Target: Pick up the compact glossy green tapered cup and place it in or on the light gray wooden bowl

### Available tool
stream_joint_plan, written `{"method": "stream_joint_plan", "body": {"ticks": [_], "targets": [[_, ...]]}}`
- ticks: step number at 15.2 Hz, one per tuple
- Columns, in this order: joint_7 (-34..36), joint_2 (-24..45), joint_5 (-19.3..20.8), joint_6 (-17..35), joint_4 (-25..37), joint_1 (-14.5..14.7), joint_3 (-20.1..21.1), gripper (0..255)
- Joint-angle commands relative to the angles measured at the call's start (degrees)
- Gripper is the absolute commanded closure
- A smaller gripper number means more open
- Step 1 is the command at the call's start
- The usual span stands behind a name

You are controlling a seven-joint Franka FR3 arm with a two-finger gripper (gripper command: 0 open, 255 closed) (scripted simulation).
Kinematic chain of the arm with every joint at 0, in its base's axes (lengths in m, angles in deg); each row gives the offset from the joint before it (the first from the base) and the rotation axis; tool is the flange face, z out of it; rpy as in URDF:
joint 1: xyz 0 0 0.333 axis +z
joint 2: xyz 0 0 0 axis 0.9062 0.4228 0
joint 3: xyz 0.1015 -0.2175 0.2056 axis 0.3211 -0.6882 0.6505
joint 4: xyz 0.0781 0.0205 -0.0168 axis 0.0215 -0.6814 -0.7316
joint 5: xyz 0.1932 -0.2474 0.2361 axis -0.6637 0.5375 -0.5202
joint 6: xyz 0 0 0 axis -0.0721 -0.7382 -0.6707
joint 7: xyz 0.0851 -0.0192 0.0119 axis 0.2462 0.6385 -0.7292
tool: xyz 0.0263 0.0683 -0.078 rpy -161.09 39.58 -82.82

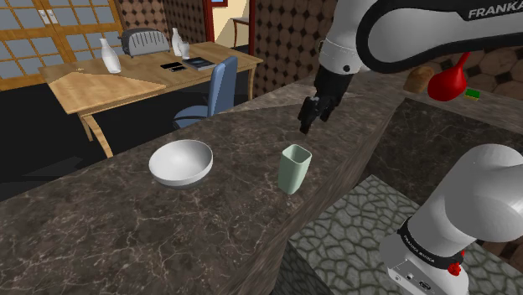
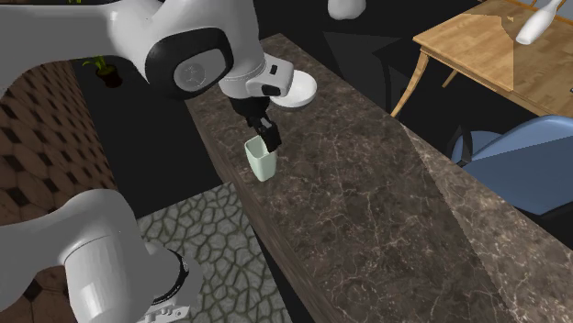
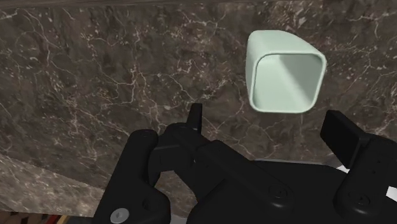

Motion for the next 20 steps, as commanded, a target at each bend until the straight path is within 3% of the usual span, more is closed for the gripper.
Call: {"method": "stream_joint_plan", "body": {"ticks": [1,7,15,20], "targets": [[1.79,1.81,-1.20,3.17,-1.34,0.98,2.06,0],[7.07,9.42,-3.76,12.26,-2.86,3.15,8.27,0],[7.44,13.90,-3.73,19.59,-5.74,2.68,9.63,0],[7.44,13.90,-3.73,19.59,-5.74,2.68,9.62,0]]}}
